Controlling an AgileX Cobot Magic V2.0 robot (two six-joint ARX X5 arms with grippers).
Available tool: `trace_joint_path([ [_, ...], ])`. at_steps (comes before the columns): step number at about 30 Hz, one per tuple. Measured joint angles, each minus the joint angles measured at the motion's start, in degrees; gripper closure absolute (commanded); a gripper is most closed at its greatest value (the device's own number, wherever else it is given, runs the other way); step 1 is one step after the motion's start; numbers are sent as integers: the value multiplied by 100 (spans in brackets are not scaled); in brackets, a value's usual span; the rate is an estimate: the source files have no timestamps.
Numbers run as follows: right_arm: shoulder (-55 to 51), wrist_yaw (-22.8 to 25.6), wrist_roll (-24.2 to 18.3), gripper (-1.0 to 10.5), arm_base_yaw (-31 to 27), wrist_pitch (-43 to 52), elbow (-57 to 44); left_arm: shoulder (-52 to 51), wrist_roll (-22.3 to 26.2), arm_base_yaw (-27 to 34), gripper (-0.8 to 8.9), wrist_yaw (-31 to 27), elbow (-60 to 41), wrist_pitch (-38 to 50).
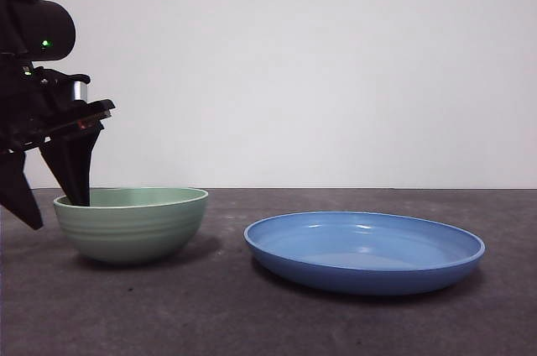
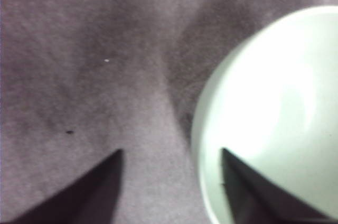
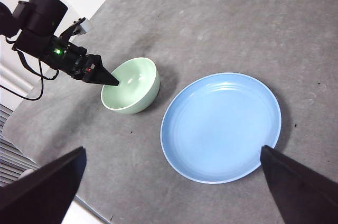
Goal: Place the green bowl on the blue plate
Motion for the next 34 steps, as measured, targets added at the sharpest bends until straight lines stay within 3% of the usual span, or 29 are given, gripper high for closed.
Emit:
trace_joint_path([
  [5,0,4,2,393,0,0,0,0,0,-192,803,0,0,15],
  [9,0,7,2,393,0,-39,0,2,-13,-267,800,-11,55,-37],
  [14,0,4,2,393,0,-50,0,9,-323,-426,799,-17,1126,-1016],
  [19,0,0,2,393,0,-162,0,85,-341,-1108,799,-98,2247,-2168],
  [24,0,-109,2,393,0,-164,0,876,-367,-1888,799,-190,2966,-2236],
  [34,0,-105,2,393,0,-164,0,2553,-431,-2673,799,-256,4614,-2540],
])
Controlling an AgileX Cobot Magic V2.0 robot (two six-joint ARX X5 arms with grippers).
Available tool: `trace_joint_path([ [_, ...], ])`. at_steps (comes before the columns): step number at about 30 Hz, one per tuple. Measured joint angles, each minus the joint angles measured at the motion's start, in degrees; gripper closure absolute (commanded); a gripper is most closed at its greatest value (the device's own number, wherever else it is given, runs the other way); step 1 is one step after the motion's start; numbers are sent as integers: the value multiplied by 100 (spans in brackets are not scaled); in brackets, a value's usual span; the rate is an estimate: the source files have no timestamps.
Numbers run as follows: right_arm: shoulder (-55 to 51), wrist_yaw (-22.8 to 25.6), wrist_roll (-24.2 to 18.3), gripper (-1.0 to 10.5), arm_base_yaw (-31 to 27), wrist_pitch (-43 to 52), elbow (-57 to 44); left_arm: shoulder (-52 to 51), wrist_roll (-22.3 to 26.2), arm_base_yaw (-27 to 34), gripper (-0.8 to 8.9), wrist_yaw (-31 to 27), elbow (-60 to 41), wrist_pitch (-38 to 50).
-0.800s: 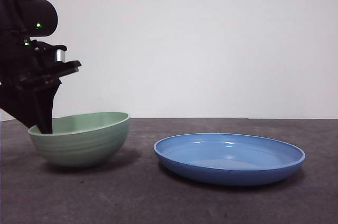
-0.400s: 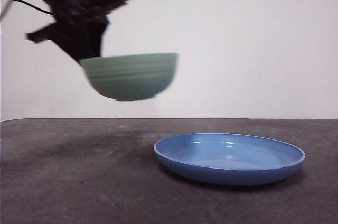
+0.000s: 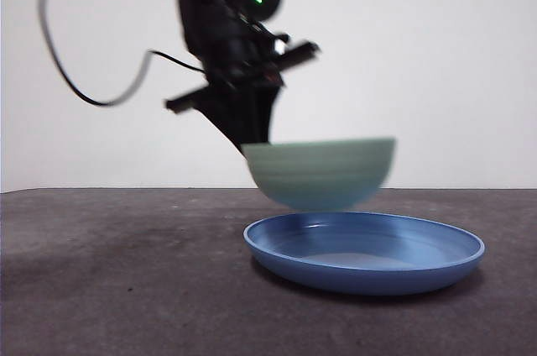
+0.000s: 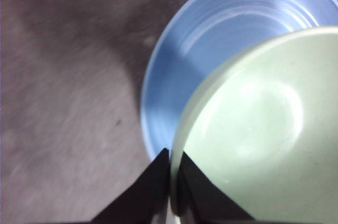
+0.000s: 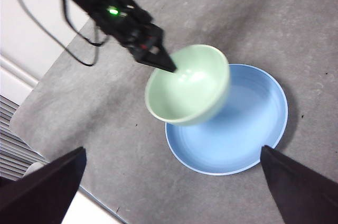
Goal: Place the green bowl on the blue plate
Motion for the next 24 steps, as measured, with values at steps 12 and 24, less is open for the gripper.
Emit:
trace_joint_path([
  [12,0,0,0,393,0,0,0,730,-24,-234,799,-107,734,-120],
  [24,0,0,0,393,0,0,0,743,-28,-485,793,-385,734,-127],
])
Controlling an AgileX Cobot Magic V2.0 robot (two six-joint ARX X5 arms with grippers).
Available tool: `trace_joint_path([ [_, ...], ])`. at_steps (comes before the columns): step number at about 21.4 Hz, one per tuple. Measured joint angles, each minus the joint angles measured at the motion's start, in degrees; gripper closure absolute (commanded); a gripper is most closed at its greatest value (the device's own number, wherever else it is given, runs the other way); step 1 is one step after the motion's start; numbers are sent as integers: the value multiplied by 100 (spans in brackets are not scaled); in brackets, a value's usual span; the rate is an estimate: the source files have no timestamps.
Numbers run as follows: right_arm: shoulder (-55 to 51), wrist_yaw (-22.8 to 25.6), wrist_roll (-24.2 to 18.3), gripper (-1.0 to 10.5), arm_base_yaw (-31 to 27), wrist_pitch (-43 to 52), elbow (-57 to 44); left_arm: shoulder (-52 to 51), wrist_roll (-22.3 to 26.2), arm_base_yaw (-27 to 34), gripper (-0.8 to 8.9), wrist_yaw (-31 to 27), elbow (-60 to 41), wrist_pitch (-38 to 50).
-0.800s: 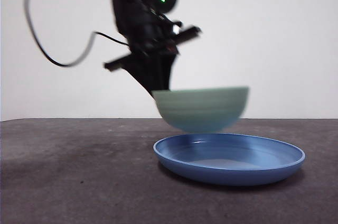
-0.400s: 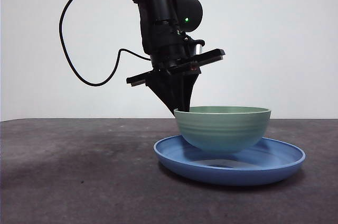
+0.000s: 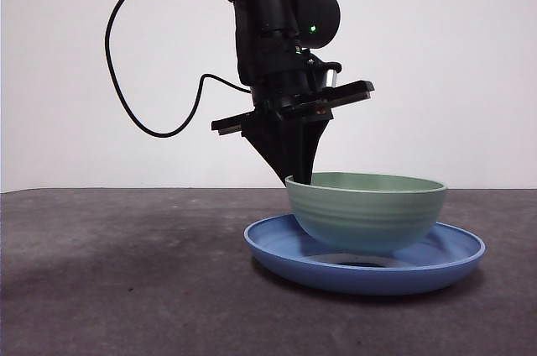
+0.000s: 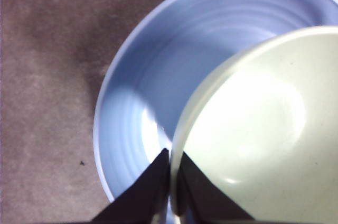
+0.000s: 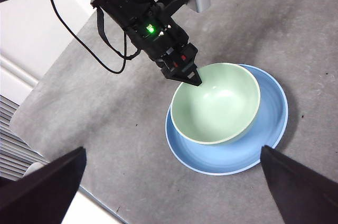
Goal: Place the green bowl on the blue plate
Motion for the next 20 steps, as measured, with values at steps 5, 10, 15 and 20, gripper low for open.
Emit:
trace_joint_path([
  [5,0,0,0,393,0,0,0,13,0,9,737,-299,0,-59],
  [10,0,0,0,393,0,0,2,13,0,7,551,-299,2,-59],
  [15,0,0,0,393,0,0,0,11,4,50,336,-299,96,-131],
  [20,0,0,0,393,0,0,0,-798,28,175,335,-306,94,-673],
])
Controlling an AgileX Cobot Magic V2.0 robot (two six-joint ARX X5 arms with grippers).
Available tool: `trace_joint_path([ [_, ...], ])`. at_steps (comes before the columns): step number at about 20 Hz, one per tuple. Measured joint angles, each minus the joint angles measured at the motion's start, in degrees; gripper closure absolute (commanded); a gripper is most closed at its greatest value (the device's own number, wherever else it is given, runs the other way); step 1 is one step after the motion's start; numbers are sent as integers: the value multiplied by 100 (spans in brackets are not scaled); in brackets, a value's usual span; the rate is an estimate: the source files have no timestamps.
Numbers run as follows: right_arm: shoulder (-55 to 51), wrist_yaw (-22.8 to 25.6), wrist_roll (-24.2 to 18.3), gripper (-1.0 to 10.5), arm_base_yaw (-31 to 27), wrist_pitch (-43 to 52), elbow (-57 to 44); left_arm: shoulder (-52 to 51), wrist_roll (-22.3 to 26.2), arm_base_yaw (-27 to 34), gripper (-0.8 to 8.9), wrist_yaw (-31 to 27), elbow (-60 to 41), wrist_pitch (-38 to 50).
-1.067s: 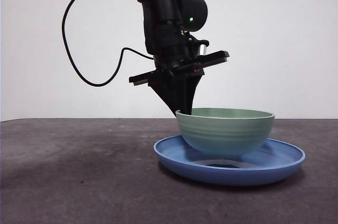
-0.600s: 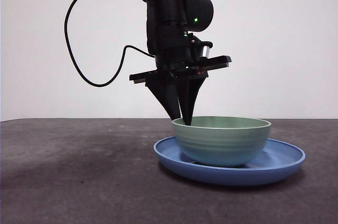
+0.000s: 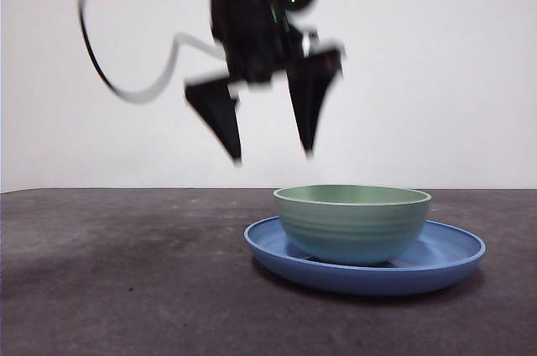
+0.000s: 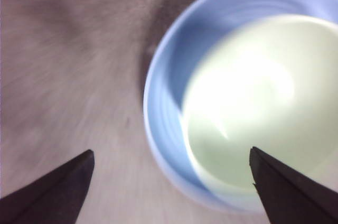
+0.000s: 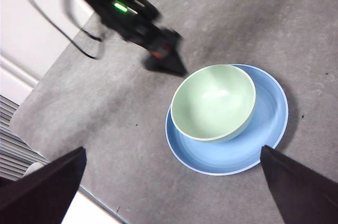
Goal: Place the green bowl on the blue plate
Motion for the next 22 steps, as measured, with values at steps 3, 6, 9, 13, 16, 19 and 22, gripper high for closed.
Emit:
trace_joint_path([
  [3,0,0,0,393,0,0,2,-949,37,-2,279,-96,46,-184],
  [6,0,0,0,393,0,0,0,-1534,149,-2,281,-286,55,-535],
  [9,0,0,0,393,0,0,0,-2098,243,-2,282,-286,0,-717],
  [13,0,0,0,393,0,0,0,-3287,334,-2,281,-286,-345,-706],
  [16,0,0,0,393,0,0,2,-4363,479,-2,282,-286,-1386,-98],
  [19,0,0,0,393,0,0,0,-5678,529,-2,282,-286,-2837,671],
  [22,0,0,-2,393,0,0,2,-6992,516,-2,282,-286,-4105,1073],
])
